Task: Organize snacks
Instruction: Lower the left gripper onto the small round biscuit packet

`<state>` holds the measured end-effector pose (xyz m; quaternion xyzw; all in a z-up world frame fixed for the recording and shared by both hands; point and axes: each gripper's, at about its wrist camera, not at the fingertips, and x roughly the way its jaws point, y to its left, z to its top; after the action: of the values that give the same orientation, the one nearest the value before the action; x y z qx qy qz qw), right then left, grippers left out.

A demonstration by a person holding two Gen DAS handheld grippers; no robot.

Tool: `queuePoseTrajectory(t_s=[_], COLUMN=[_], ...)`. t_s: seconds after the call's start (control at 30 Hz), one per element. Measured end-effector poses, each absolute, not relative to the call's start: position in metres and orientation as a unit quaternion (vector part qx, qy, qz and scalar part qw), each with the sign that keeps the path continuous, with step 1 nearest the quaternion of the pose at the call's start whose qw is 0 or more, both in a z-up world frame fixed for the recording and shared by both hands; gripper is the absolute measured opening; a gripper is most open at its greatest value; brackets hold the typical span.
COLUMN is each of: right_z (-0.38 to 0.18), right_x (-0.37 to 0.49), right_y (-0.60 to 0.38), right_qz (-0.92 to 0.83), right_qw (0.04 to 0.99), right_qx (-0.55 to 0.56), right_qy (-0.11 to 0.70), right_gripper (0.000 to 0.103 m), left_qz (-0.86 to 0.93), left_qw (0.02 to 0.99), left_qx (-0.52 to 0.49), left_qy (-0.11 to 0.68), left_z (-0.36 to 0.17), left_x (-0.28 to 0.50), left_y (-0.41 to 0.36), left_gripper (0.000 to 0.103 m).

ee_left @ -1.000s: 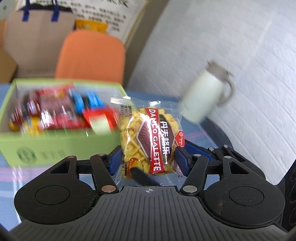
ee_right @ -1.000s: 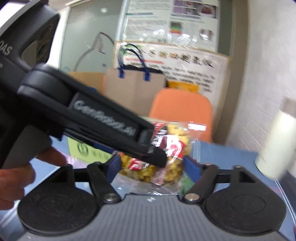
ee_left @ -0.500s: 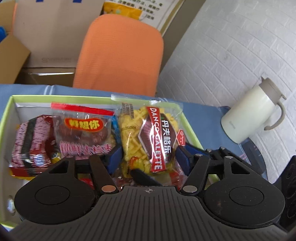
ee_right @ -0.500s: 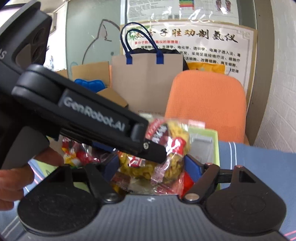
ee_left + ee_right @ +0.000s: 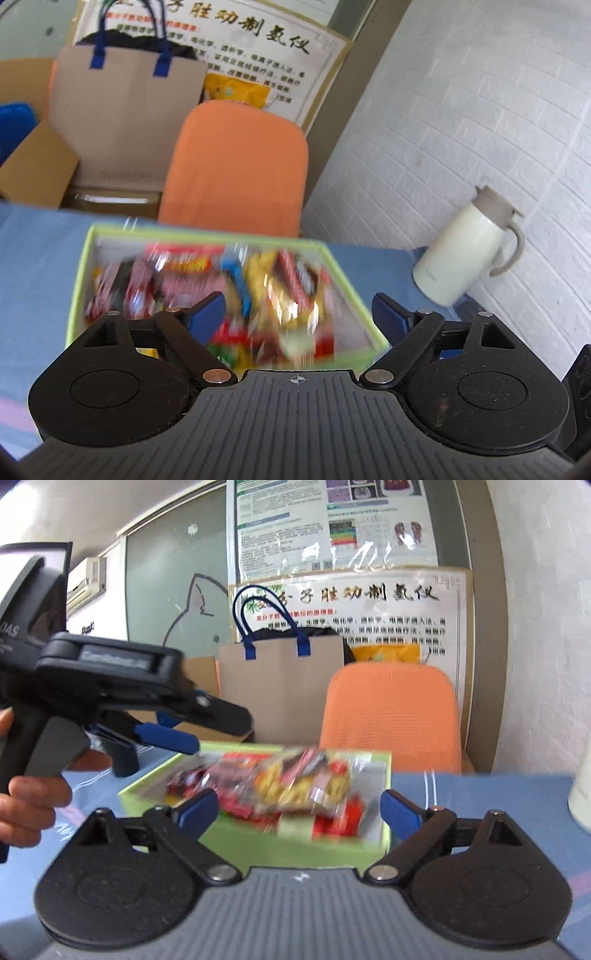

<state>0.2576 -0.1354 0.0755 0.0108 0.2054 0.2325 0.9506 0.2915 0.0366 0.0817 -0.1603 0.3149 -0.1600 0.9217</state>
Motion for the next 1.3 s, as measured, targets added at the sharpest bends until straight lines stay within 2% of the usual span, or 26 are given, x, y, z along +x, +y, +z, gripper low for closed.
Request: queuePoseTrajectory(t_s=[0.23, 0.3, 0.4, 0.47, 0.77, 0.8, 1.13, 1.3], right_z=[0.022, 0.013, 0.007, 0.002, -0.003, -0.004, 0.000, -0.002], right_x=[0.195, 0.191, 0.190, 0.192, 0.196, 0.197, 0.195, 0.192], right_y=[-0.104, -0.089, -0.068, -0.059, -0.053, -0.052, -0.070, -0.064], right_qz=[0.265, 0.272, 0.264, 0.265, 0.265, 0.269, 0.234, 0.243], right_qw=[0.917, 0.910, 0.910, 0.905, 0.896, 0.893, 0.907, 0.903], right_qx=[-0.010, -0.023, -0.067, -0.084, -0.095, -0.094, -0.063, -0.087], right_qy=[0.298, 0.313, 0.314, 0.323, 0.342, 0.347, 0.345, 0.344], right_gripper=[0.093, 0.093, 0.093, 0.093, 0.094, 0.102, 0.102, 0.101], left_qz=[-0.150, -0.159, -0.180, -0.181, -0.169, -0.170, -0.175, -0.178], left_qw=[0.892, 0.871, 0.850, 0.847, 0.859, 0.860, 0.856, 0.858], left_qx=[-0.178, -0.217, -0.236, -0.230, -0.199, -0.198, -0.204, -0.198], left_qy=[0.387, 0.411, 0.435, 0.444, 0.440, 0.439, 0.441, 0.440], left_z=[0.013, -0.005, -0.018, -0.019, -0.023, -0.024, -0.022, -0.024], left_x=[0.223, 0.215, 0.216, 0.219, 0.214, 0.216, 0.217, 0.219], left_y=[0.039, 0.043, 0.047, 0.048, 0.039, 0.037, 0.037, 0.031], left_gripper=[0.074, 0.071, 0.062, 0.058, 0.060, 0.060, 0.061, 0.060])
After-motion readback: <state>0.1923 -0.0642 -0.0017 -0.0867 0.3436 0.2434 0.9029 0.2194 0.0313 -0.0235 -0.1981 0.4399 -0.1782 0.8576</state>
